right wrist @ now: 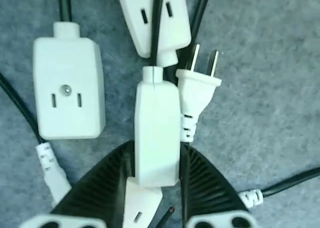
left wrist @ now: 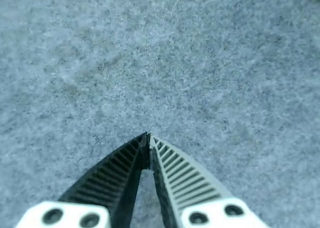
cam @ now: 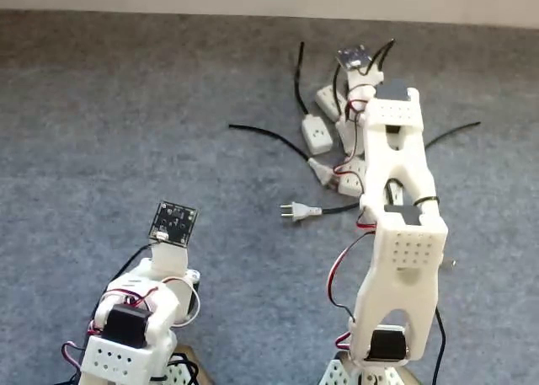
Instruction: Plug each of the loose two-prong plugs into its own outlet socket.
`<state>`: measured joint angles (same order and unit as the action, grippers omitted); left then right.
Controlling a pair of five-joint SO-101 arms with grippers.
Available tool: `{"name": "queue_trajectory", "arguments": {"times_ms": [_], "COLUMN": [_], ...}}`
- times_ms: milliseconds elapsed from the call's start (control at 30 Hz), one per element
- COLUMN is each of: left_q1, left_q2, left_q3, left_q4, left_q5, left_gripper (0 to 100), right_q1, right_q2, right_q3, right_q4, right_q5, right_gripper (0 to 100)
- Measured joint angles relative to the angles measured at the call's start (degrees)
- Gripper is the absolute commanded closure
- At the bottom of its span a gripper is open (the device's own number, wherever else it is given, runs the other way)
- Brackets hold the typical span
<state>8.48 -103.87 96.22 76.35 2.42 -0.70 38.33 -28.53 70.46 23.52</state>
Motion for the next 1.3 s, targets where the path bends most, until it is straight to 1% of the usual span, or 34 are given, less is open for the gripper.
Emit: {"name": "queue_trajectory", "arguments": {"times_ms": [33, 200, 333, 400, 467, 567, 833, 933, 1100, 1300], "left_q1": [0.0, 0.0, 0.0, 0.0, 0.0, 0.0, 0.0, 0.0, 0.0, 0.0], "left_q2": [0.0, 0.0, 0.0, 0.0, 0.0, 0.0, 0.0, 0.0, 0.0, 0.0], "left_q3": [0.0, 0.0, 0.0, 0.0, 0.0, 0.0, 0.0, 0.0, 0.0, 0.0], "left_q4": [0.0, 0.0, 0.0, 0.0, 0.0, 0.0, 0.0, 0.0, 0.0, 0.0], "left_q5": [0.0, 0.0, 0.0, 0.0, 0.0, 0.0, 0.0, 0.0, 0.0, 0.0], "left_gripper": [99, 99, 99, 99, 99, 99, 99, 99, 99, 99], "right_q1": [0.0, 0.0, -1.5, -2.6, -2.6, -3.2, -12.9, -13.3, -13.9, -13.9], "right_q2": [-0.4, -5.6, -11.4, -15.4, -20.2, -29.1, -60.7, -71.1, -84.6, -93.8], "right_q3": [-0.8, -10.3, -19.6, -20.0, -17.2, -8.7, 27.0, 41.9, 66.5, 90.5], "right_q4": [2.0, 15.2, 26.9, 28.1, 28.4, 28.4, 27.6, 22.3, 11.5, 0.1], "right_q5": [-0.4, -7.1, -9.2, -10.0, -11.5, -13.6, -18.7, -20.0, -19.2, -12.0], "right_gripper": [97.1, 96.9, 96.9, 96.9, 96.9, 96.9, 96.9, 96.9, 96.8, 96.8]}}
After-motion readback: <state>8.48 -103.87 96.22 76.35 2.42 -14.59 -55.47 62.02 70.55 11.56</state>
